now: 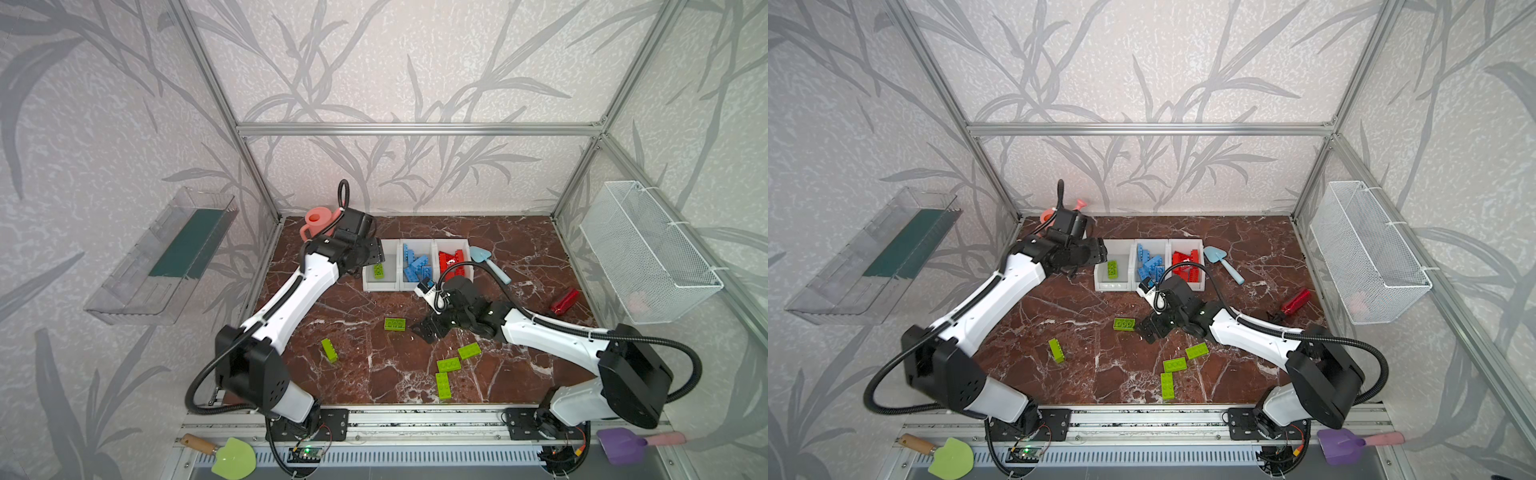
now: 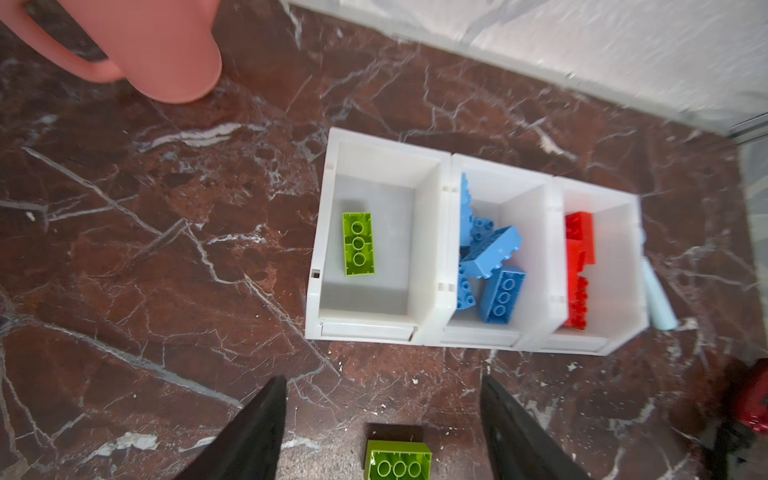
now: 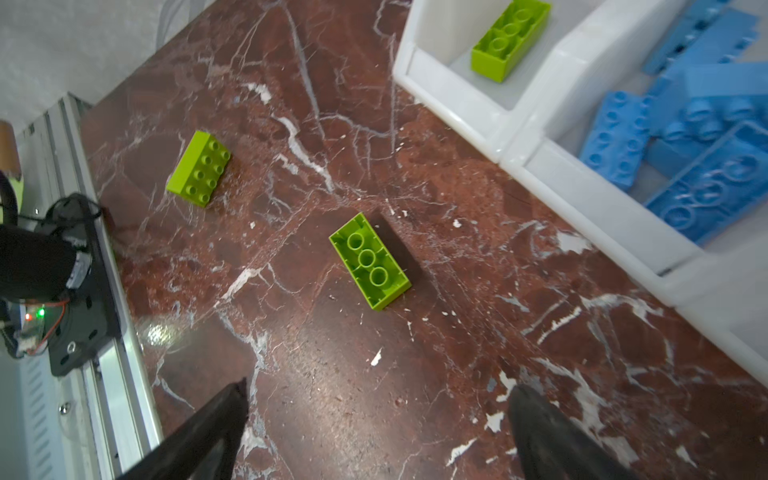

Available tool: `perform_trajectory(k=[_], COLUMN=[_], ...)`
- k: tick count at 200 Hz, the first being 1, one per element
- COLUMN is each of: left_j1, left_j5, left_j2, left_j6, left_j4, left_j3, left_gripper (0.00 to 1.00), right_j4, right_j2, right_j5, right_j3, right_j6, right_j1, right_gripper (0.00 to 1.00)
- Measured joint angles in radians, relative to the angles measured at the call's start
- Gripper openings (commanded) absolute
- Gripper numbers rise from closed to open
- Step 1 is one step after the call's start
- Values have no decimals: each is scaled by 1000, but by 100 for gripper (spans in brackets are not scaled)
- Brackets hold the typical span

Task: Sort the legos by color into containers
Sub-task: 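Withdraw the left gripper while the right gripper grasps a lime-green brick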

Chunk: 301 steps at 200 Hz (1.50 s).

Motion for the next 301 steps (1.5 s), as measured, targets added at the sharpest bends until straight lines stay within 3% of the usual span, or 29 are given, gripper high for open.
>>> perform_trajectory(k=[44,106,177,202,251,301], left_j1=[-1,-1,-1,-1,-1,-1], left_j5=[-2,-90,-146,-150,-143,-134], left_j2=[-281,-592,-780,-796,-799,-812], left_j6=[1,30,44,43,43,43], left_j4=[19,1,-51,-53,-55,-59], left_j3=[-201,-415,-510,-529,-536,-542], left_gripper=[76,80,81,81,81,81], right_j4=[-117,-237,-358,-391,-426,-443], right_j2=[173,364,537,559,603,605], right_j5=[-41,-24,38,58,80,81], right_j3=[156,344,520,545,606,613], right_j6=[-129,-227,-263,-271,-277,-274], right_j1=[39,48,60,66,70,71], right_gripper=[97,97,80,70,34,23])
